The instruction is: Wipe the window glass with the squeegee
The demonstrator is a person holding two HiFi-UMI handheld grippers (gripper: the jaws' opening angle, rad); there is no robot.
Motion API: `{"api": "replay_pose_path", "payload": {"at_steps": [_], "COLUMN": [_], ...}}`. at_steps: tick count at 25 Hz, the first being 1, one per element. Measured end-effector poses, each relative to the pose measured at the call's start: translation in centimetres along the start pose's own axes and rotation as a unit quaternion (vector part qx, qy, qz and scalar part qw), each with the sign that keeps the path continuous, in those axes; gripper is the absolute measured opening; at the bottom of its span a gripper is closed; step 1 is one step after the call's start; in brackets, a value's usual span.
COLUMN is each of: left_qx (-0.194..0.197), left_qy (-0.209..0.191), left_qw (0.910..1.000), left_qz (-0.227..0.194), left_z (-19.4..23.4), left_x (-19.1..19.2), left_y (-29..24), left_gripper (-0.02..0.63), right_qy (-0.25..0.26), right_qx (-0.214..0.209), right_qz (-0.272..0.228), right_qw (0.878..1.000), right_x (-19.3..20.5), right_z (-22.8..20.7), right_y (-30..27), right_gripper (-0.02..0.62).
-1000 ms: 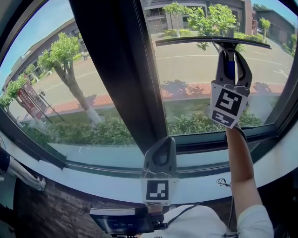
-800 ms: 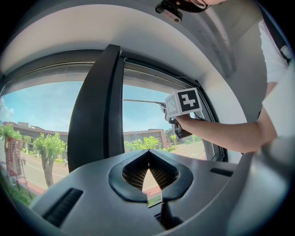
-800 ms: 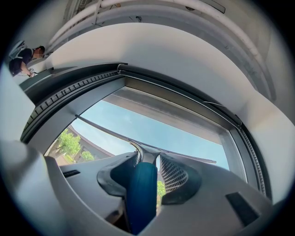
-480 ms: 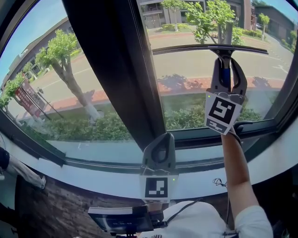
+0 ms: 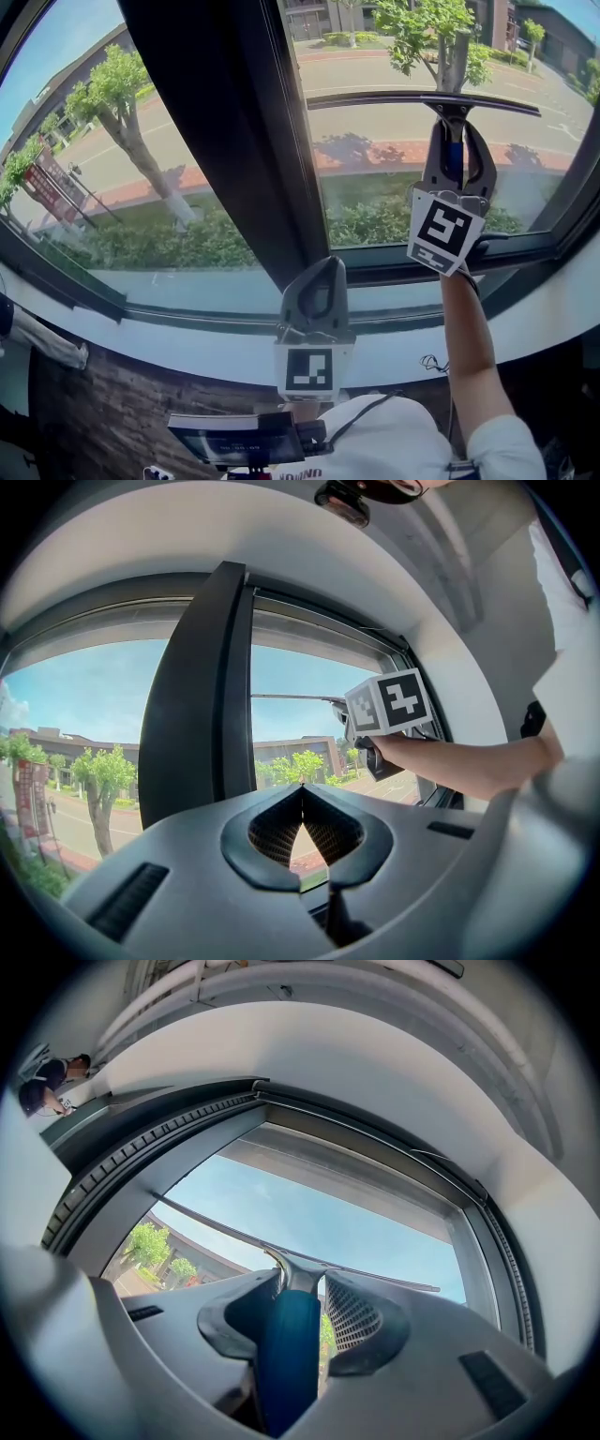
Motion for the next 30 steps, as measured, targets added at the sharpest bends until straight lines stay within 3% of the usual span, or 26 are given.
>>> {"api": "replay_pose_path", "payload": {"at_steps": [30], "left_qx": [-0.01], "left_qy": [0.007], "left_qw": [0.9997], "left_qz": [0.023], "left_z": [-0.5], "left_x": [0.7], "left_y": [-0.1], "left_gripper": [0.003], "right_qy": [0.018], "right_qx": [-0.031], "right_qz": [0.08], "right_qw": [0.996], "right_x": [5.6], "right_z": [0.3], "right_y": [4.7], "right_gripper": [0.15]}}
Point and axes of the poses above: the fingertips, and each gripper's own axes: y backward along the fingers, z to its left, x out of its underside, the point moved 9 cm from there along y, backward along the fingers, and after that the axes turned 10 degrees about x, right-handed, at the moved point
